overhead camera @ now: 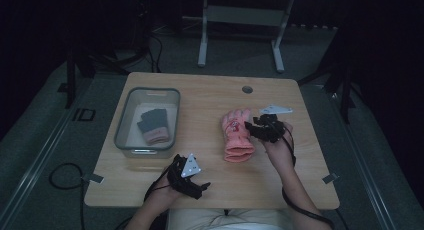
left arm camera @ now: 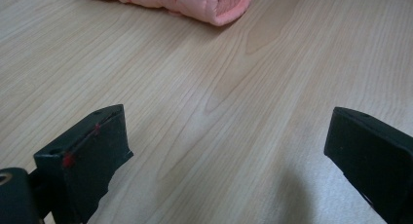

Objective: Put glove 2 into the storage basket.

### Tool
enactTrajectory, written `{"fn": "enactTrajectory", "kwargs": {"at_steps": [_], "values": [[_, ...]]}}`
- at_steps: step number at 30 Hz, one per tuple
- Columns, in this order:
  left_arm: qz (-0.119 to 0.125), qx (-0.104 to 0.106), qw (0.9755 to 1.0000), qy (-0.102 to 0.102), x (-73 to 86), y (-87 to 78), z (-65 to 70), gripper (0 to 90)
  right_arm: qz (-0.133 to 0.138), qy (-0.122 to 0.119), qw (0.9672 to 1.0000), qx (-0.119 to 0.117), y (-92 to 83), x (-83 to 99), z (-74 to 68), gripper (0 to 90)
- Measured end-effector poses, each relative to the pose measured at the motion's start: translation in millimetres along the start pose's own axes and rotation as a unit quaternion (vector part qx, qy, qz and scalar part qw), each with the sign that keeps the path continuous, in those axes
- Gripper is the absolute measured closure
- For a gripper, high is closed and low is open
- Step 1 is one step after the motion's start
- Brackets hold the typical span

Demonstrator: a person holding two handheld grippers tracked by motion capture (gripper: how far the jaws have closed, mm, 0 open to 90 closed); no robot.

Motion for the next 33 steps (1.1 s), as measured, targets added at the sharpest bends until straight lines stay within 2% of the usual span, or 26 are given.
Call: {"fn": "enactTrajectory", "kwargs": {"at_steps": [3, 5, 8, 9, 11, 13, 14, 18, 21, 25, 28, 30, 32, 33], "values": [[-0.006, 0.01, 0.9999, -0.004, -3.1, -0.7, 1.1, 2.1, -0.005, -0.013, 0.9999, -0.005, -6.2, 3.5, 7.8, 60.0], [0.0, 0.014, 0.9999, -0.002, -8.6, -2.2, 3.2, 3.6, -0.015, -0.025, 0.9995, -0.013, -7.9, 5.2, 11.2, 61.0], [0.011, 0.021, 0.9996, -0.012, -23.3, -5.8, 4.7, 3.5, -0.018, -0.046, 0.9987, -0.017, -10.2, 5.4, 13.7, 62.5], [0.021, 0.021, 0.9994, -0.017, -28.5, -7.2, 4.2, 3.5, -0.018, -0.051, 0.9984, -0.02, -12.1, 5.1, 15.5, 62.7], [0.035, 0.036, 0.998, -0.038, -37.8, -9.0, 2.2, 3.6, -0.012, -0.046, 0.9986, -0.021, -15.3, 2.7, 19.2, 63.2], [0.05, 0.051, 0.9957, -0.058, -48.9, -10.4, -2.1, 4.9, -0.001, -0.042, 0.9988, -0.025, -18.4, -1.3, 20.6, 63.2], [0.053, 0.051, 0.9954, -0.062, -53.9, -10.0, -4.1, 4.9, 0.005, -0.041, 0.9988, -0.026, -20.3, -4.4, 20.5, 62.9], [0.044, 0.039, 0.9968, -0.054, -73.6, -6.0, -12.9, 6.1, 0.011, -0.045, 0.9984, -0.031, -20.1, -10.5, 16.7, 61.2], [0.037, 0.027, 0.9983, -0.036, -92.1, -1.2, -18.2, 6.6, 0.002, -0.052, 0.9981, -0.033, -15.5, -12.3, 14.1, 61.5], [0.043, 0.007, 0.999, -0.012, -119.7, 5.9, -28.7, 11.0, -0.001, -0.057, 0.9978, -0.033, -6.8, -15.5, 15.0, 62.6], [0.038, -0.007, 0.9991, -0.016, -132.9, 17.3, -41.8, 18.4, -0.004, -0.047, 0.9981, -0.039, 0.9, -16.8, 16.0, 62.6], [0.03, -0.015, 0.9992, -0.019, -139.3, 25.1, -51.8, 28.5, -0.004, -0.04, 0.9982, -0.044, 6.3, -17.1, 15.0, 62.5], [0.03, -0.02, 0.9989, -0.03, -144.3, 31.0, -60.8, 38.9, -0.007, -0.032, 0.9986, -0.041, 12.6, -16.6, 15.0, 62.1], [0.029, -0.022, 0.9984, -0.043, -147.1, 35.1, -67.4, 41.0, -0.007, -0.028, 0.9987, -0.041, 14.6, -16.2, 14.8, 61.3]]}}
Point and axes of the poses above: each handheld gripper's, and its own axes: y roughly forward along the jaws, x roughly out of its underside, z roughly to its right, the point moved 4 cm from there along y, roughly forward along the jaws, and after that the axes turned 1 degree about y, right-handed, at the moved point
